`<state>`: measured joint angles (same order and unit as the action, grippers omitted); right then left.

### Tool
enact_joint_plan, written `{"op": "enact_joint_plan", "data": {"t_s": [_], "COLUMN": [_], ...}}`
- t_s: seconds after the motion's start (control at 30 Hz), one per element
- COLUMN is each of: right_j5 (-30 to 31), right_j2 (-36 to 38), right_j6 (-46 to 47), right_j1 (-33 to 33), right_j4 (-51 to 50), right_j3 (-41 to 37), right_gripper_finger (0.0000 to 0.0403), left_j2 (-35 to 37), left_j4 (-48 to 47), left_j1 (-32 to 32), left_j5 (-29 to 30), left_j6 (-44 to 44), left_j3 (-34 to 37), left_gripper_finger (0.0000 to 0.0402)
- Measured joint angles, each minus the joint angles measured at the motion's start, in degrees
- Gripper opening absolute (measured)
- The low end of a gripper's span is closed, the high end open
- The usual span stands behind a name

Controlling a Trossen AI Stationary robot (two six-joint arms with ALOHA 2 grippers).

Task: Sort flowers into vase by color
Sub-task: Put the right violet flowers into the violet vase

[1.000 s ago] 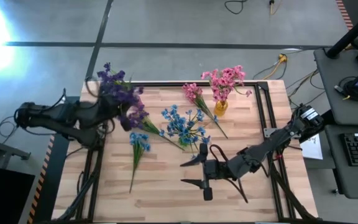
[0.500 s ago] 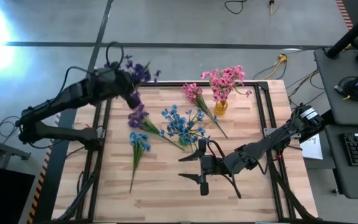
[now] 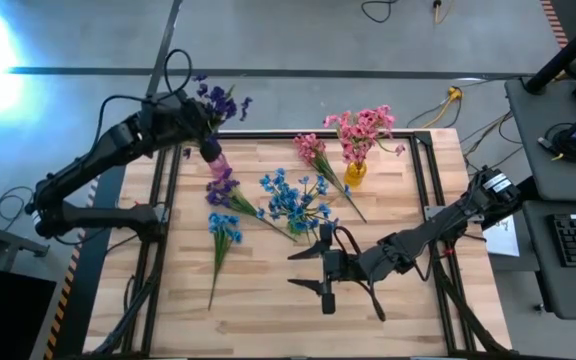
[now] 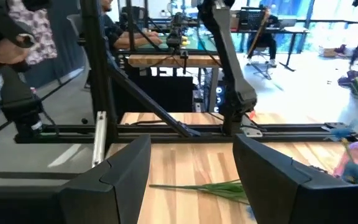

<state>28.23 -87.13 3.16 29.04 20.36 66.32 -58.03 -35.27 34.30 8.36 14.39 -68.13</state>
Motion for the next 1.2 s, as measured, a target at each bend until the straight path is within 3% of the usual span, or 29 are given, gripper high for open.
{"op": "enact_joint_plan", "data": {"t_s": [1.2], "right_j5": [0.5], "right_j2": [0.0], "right_j6": [0.2], "right_j1": [0.0], "right_j4": [-0.5], "right_j3": [0.0], "right_gripper_finger": [0.0221], "left_j2": [1.9], "left_j4": [2.6], "left_j1": [0.0], "left_j5": [0.1], "left_j6": [-2.0], "left_j3": [3.0], "left_gripper_finger": [0.0000]}}
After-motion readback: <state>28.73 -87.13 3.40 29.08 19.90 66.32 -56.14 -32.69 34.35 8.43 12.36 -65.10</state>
